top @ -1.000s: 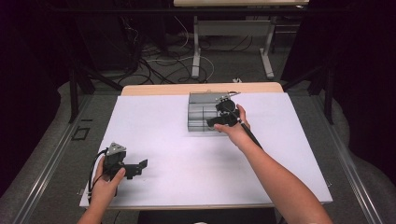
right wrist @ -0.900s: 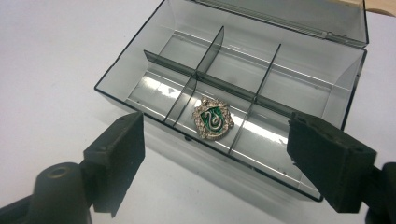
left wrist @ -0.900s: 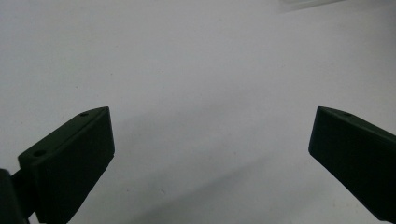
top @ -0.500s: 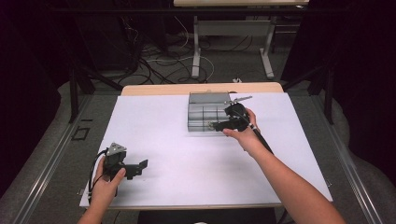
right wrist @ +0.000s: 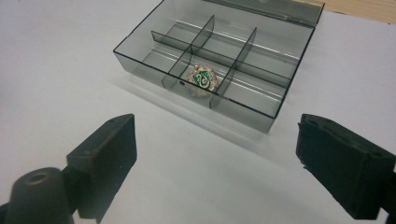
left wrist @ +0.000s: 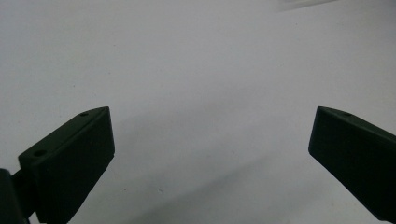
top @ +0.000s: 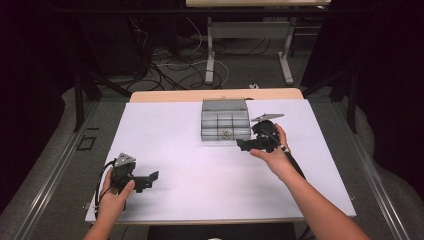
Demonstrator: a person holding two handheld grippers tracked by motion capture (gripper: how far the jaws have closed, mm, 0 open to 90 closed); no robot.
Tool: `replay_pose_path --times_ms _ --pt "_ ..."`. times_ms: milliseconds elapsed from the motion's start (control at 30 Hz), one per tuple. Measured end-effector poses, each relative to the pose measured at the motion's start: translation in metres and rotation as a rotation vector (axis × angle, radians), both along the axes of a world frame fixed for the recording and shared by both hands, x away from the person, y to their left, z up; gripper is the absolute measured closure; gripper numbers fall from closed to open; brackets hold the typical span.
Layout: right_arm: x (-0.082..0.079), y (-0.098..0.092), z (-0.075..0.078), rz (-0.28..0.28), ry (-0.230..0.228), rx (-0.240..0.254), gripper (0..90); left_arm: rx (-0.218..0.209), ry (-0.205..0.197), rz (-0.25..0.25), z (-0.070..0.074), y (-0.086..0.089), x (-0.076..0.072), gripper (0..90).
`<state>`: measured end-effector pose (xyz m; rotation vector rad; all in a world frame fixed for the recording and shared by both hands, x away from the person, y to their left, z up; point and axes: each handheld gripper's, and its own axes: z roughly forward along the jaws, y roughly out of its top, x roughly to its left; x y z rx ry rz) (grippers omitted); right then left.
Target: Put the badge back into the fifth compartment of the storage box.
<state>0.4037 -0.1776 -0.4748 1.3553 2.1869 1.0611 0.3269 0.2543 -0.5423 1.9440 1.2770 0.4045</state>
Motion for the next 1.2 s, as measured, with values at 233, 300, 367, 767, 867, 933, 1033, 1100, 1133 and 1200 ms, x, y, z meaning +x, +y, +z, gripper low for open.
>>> replay_pose_path --times_ms 233,300,367,767,867,933,1033,1100,1133,1200 --pt "-0.017 -0.022 -0.006 -0.022 -0.008 0.007 8.7 0.006 -0.002 0.000 0.000 0.000 0.000 0.5" --pt "-0.021 -0.029 -0.007 -0.036 -0.006 0.015 5.2 0.007 -0.002 -0.001 0.000 0.000 0.000 0.5" --pt "-0.025 -0.035 -0.009 -0.043 -0.005 0.020 0.3 0.007 -0.003 0.000 0.000 0.000 0.000 0.5" --pt "-0.048 -0.075 -0.016 -0.103 -0.010 0.010 0.0 0.006 -0.004 0.001 0.000 0.000 0.000 0.6" --pt "-0.052 -0.084 -0.020 -0.127 -0.009 -0.001 0.0 0.007 -0.004 0.001 0.000 0.000 0.000 0.6" --pt "-0.055 -0.090 -0.023 -0.137 -0.008 -0.006 0.0 0.009 -0.005 0.003 0.000 0.000 0.000 0.6" --pt "-0.058 -0.100 -0.027 -0.161 -0.007 -0.006 0.0 0.009 -0.005 0.005 0.000 0.000 0.000 0.6" --pt "-0.060 -0.107 -0.030 -0.182 -0.008 -0.008 0.0 0.010 -0.004 0.004 0.000 0.000 0.000 0.6" --pt "-0.061 -0.110 -0.031 -0.199 -0.004 -0.007 0.0 0.009 -0.006 0.005 0.000 0.000 0.000 0.6" --pt "-0.062 -0.117 -0.034 -0.212 0.002 -0.004 0.0 0.010 -0.004 0.005 0.000 0.000 0.000 0.6"
